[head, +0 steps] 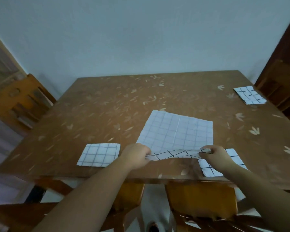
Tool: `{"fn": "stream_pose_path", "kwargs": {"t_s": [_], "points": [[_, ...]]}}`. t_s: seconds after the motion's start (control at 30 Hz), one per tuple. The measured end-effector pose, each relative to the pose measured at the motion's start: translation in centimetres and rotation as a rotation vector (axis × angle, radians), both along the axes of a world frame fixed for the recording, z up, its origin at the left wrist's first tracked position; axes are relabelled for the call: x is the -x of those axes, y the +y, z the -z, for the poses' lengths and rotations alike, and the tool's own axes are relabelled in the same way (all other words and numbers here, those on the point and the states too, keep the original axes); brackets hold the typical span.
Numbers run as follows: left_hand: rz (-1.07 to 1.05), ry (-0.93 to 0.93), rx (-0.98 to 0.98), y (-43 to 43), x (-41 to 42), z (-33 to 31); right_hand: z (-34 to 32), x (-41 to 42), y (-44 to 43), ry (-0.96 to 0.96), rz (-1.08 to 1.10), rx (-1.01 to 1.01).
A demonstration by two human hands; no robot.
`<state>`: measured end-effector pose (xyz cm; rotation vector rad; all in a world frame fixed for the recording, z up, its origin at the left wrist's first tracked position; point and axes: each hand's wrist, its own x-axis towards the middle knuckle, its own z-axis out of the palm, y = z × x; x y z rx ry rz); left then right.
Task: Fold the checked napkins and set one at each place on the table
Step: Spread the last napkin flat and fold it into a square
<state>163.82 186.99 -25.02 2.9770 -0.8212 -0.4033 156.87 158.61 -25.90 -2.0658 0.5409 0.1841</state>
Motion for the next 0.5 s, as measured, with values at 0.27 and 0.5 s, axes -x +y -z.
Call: {"fn": "stream_pose_path", "kwargs": {"t_s": [0.27, 0.5], "points": [[-0.095, 0.068, 0.072, 0.7, -1.7, 0.7, 0.7, -0.4, -0.8, 0.035, 0.075, -0.070], [-0.209, -0.084, 0.317, 0.5, -6.3, 0.5, 1.5, -3.3, -1.6, 0.017, 0.188, -0.054]]}}
